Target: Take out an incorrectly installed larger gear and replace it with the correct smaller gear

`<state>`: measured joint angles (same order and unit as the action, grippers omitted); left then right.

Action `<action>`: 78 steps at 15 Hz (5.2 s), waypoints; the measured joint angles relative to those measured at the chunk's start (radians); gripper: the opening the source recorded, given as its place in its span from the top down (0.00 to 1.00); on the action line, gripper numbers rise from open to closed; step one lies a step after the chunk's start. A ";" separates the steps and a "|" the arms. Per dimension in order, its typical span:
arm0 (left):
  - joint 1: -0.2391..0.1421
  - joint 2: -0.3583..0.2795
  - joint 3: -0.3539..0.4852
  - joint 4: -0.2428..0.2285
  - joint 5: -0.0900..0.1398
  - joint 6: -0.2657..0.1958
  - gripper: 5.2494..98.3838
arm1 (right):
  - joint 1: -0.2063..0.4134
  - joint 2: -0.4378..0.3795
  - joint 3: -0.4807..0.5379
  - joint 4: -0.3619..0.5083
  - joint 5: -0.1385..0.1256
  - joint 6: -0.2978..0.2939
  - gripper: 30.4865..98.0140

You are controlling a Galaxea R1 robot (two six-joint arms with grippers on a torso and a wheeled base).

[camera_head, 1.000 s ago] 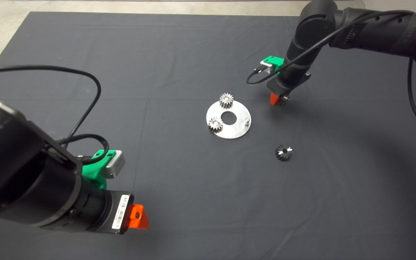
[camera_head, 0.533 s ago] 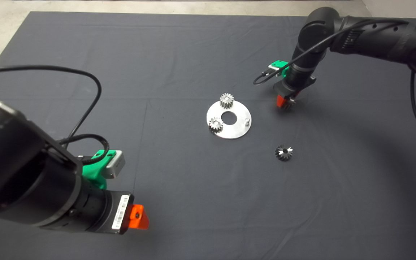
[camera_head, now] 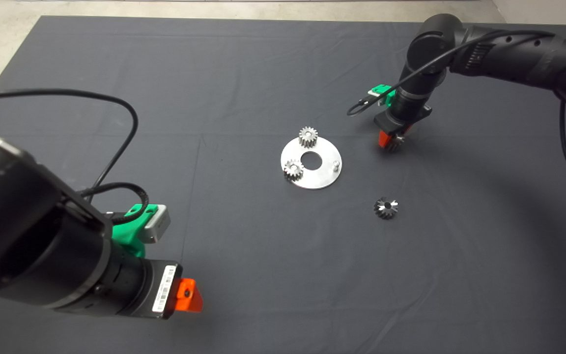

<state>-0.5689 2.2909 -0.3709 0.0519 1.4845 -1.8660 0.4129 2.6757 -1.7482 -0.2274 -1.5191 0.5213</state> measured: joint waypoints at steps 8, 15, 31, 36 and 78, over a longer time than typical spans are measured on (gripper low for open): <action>0.000 0.000 0.000 0.000 0.000 0.000 0.00 | 0.000 -0.003 -0.005 0.010 -0.001 0.000 0.73; 0.000 0.000 0.000 0.000 0.000 0.000 0.00 | 0.003 -0.002 -0.004 0.012 -0.004 0.000 0.67; 0.000 0.000 0.000 0.000 0.000 0.000 0.00 | 0.230 -0.006 0.100 0.201 -0.004 0.000 0.37; 0.000 0.000 0.000 0.000 0.000 0.000 0.00 | 0.225 -0.019 0.247 0.263 -0.007 0.000 0.29; 0.111 0.028 0.003 -0.002 0.041 0.012 0.00 | -0.064 -0.296 0.924 -0.106 -0.011 0.132 0.00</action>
<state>-0.4579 2.3186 -0.3683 0.0496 1.5260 -1.8536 0.3491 2.3794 -0.8245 -0.3332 -1.5298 0.6532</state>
